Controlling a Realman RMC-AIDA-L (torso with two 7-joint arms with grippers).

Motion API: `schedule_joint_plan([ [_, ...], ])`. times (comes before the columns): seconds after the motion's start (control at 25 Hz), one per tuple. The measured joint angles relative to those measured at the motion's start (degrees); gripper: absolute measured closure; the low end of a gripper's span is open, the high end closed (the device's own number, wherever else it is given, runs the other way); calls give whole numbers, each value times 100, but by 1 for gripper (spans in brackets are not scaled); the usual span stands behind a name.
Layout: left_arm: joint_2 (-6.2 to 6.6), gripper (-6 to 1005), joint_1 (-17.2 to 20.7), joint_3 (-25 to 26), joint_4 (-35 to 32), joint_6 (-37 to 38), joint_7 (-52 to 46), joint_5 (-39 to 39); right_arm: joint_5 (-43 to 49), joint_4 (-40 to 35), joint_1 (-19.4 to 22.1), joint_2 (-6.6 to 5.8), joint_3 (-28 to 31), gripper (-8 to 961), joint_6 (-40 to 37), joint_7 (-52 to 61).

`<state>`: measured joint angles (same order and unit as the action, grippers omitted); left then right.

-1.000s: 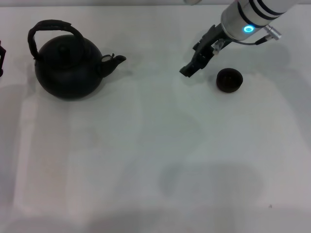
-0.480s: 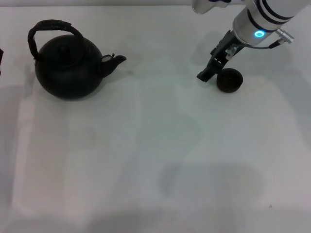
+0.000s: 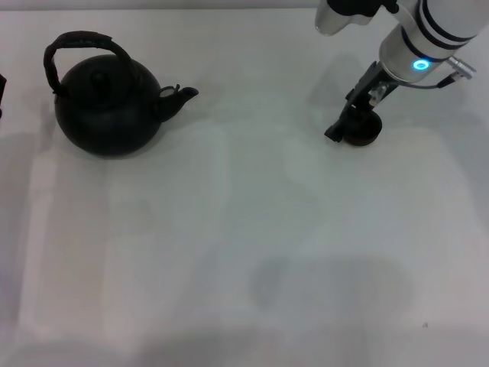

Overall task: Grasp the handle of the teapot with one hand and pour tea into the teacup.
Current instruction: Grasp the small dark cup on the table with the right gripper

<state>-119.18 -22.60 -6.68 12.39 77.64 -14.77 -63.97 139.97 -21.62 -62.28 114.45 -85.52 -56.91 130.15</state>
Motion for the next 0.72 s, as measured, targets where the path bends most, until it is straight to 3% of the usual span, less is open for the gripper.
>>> schedule_joint_plan([
  [0.72,0,245,-19,0,-18,77,0,25,285,-77,99,-101,9,148,-429,221],
])
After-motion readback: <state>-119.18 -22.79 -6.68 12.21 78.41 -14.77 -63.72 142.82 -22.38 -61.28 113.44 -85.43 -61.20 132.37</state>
